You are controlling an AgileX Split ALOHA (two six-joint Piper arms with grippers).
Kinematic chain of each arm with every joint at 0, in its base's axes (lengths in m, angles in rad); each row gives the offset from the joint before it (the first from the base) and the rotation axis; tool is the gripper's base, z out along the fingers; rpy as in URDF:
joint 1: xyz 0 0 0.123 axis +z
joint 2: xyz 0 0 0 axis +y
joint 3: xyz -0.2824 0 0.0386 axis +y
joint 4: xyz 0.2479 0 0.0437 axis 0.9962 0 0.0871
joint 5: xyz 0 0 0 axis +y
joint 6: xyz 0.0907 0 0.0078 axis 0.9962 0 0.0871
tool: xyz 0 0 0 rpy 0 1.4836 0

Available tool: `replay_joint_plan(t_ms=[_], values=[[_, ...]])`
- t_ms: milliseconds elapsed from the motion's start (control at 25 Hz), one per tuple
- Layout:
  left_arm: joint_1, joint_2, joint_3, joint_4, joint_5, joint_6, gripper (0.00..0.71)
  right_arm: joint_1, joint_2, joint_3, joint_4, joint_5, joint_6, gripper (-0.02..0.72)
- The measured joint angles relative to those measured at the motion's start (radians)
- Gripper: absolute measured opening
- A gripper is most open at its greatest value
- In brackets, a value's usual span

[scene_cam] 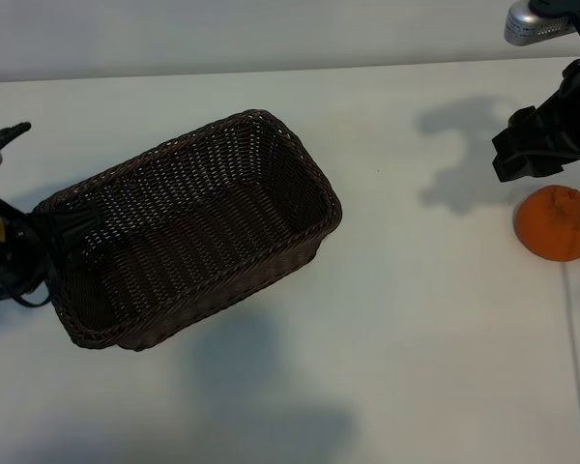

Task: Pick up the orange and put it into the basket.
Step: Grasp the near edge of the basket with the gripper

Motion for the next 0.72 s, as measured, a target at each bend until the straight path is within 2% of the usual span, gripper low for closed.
replay_joint_plan(t_ms=[160,480,720], values=[[0.012,-0.001,0.042,0.001,-0.063,-0.049,0.567,0.0,0.0,0.0,0.0,0.0,0.0,0.595],[0.101,-0.001,0.052,-0.007,-0.088,0.0,0.566,0.0,0.0,0.0,0.0,0.003,0.0,0.595],[0.114,0.006,0.052,-0.032,-0.135,0.049,0.565,0.0,0.0,0.0,0.001,0.003,0.0,0.595]])
